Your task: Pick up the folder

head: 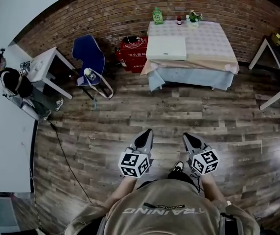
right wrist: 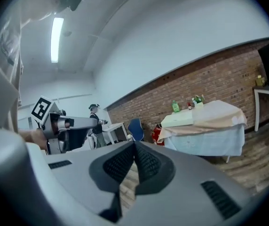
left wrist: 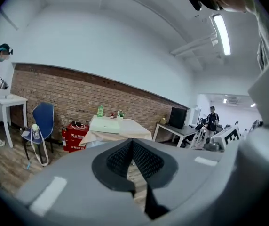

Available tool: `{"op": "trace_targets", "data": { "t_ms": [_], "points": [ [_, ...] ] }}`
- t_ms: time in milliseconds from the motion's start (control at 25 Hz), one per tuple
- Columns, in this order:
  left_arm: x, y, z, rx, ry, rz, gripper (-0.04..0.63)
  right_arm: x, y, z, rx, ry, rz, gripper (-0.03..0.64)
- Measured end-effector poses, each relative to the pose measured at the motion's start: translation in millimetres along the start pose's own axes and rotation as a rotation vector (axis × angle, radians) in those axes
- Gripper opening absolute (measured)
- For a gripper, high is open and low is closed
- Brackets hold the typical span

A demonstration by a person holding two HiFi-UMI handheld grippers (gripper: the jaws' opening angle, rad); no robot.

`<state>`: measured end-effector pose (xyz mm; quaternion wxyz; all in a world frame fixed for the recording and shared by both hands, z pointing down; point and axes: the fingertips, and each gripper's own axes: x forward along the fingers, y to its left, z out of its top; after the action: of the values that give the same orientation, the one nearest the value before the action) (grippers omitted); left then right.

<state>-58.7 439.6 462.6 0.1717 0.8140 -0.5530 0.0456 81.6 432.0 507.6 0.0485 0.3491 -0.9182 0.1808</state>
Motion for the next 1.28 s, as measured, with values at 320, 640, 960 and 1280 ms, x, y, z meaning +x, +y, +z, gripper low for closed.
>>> {"op": "trace_targets", "data": {
  "t_ms": [320,640,960,1280],
  "points": [
    [44.2,27.0,5.6,-0.173,-0.007,0.114,0.003,34.9,-59.0,12.0,0.0,0.049,0.058,0.011],
    [85.5,55.2,26.3,-0.263,-0.065,0.026,0.003,76.4,-93.0,27.8,-0.001,0.049,0.023,0.011],
    [138.3,137.7,90.3,-0.083,-0.104,-0.012,0.003,124.8,-101.6,84.5,-0.066,0.004,-0.121,0.01],
    [197.7,168.9,112.3,-0.075,-0.118,-0.152,0.003,173.0,-114.5,108.0,-0.087,-0.023,-0.234,0.01]
  ]
}}
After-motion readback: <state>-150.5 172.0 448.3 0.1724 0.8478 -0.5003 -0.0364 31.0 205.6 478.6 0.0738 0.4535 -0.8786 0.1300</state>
